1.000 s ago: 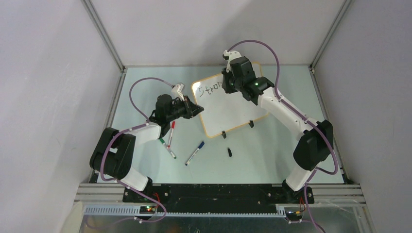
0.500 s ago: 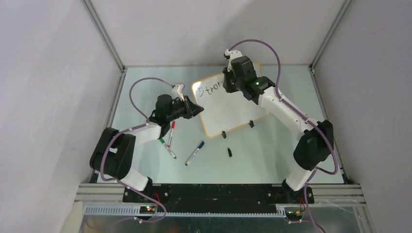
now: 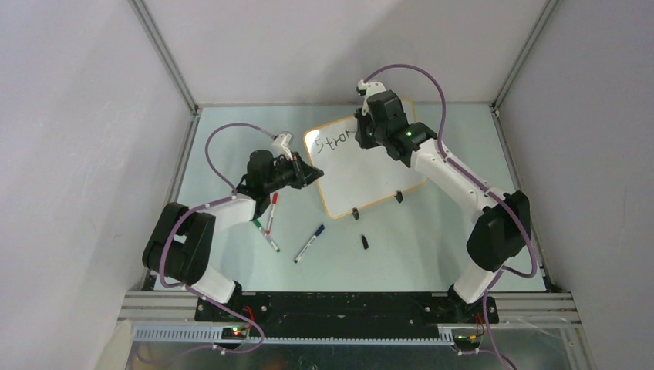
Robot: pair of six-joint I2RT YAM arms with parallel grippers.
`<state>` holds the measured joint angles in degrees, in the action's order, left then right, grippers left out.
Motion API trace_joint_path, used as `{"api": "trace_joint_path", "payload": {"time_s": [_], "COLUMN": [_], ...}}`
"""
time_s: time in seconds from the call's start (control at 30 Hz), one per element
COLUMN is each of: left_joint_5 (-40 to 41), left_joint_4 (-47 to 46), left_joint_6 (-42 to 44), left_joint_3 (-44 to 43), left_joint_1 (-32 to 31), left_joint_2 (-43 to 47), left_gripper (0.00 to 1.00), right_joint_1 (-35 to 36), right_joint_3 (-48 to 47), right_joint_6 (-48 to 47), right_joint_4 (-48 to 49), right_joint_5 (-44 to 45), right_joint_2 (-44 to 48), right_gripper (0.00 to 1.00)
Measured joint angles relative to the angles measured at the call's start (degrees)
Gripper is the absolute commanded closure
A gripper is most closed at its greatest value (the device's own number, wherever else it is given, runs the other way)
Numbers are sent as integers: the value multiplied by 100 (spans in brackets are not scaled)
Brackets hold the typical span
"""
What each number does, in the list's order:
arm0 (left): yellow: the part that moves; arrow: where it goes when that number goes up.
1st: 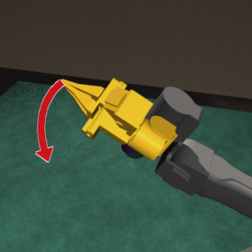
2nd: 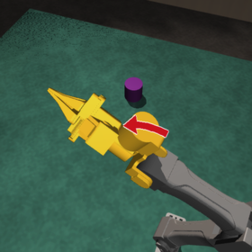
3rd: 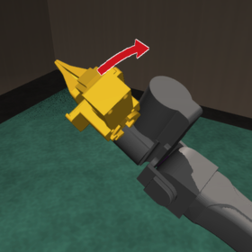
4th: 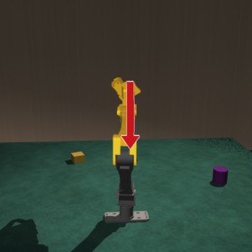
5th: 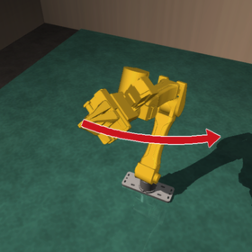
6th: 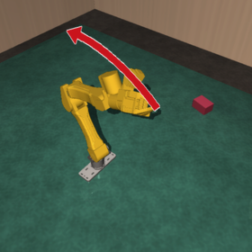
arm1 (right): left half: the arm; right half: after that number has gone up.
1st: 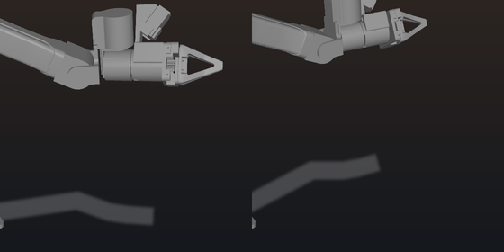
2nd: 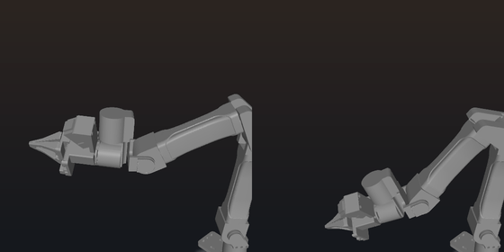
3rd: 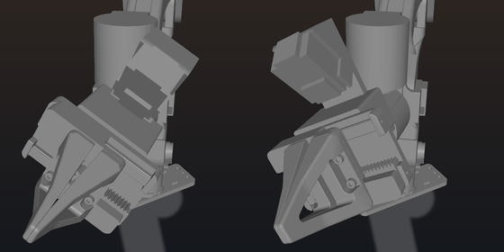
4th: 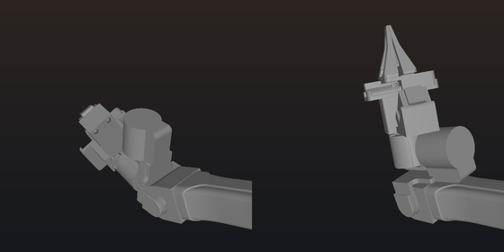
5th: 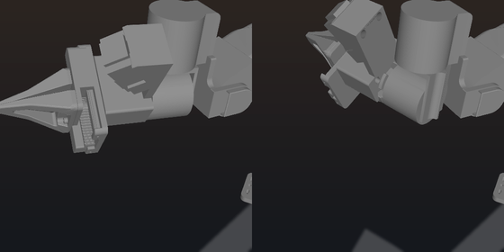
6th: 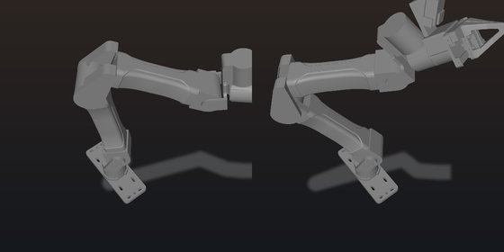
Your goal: Write a sentence on the whiteboard
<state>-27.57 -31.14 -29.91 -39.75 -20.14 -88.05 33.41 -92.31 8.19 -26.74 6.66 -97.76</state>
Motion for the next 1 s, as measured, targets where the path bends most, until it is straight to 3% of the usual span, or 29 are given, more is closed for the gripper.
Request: {"api": "trace_joint_path", "payload": {"time_s": [1.0], "left_joint_5": [46], "left_joint_4": [66], "left_joint_6": [42], "left_joint_3": [42], "left_joint_1": [-50], "left_joint_2": [129], "left_gripper": [100], "right_joint_1": [-223], "right_joint_3": [662], "right_joint_6": [136], "right_joint_4": [308], "right_joint_5": [-2], "right_joint_2": [748], "right_gripper": [100]}}
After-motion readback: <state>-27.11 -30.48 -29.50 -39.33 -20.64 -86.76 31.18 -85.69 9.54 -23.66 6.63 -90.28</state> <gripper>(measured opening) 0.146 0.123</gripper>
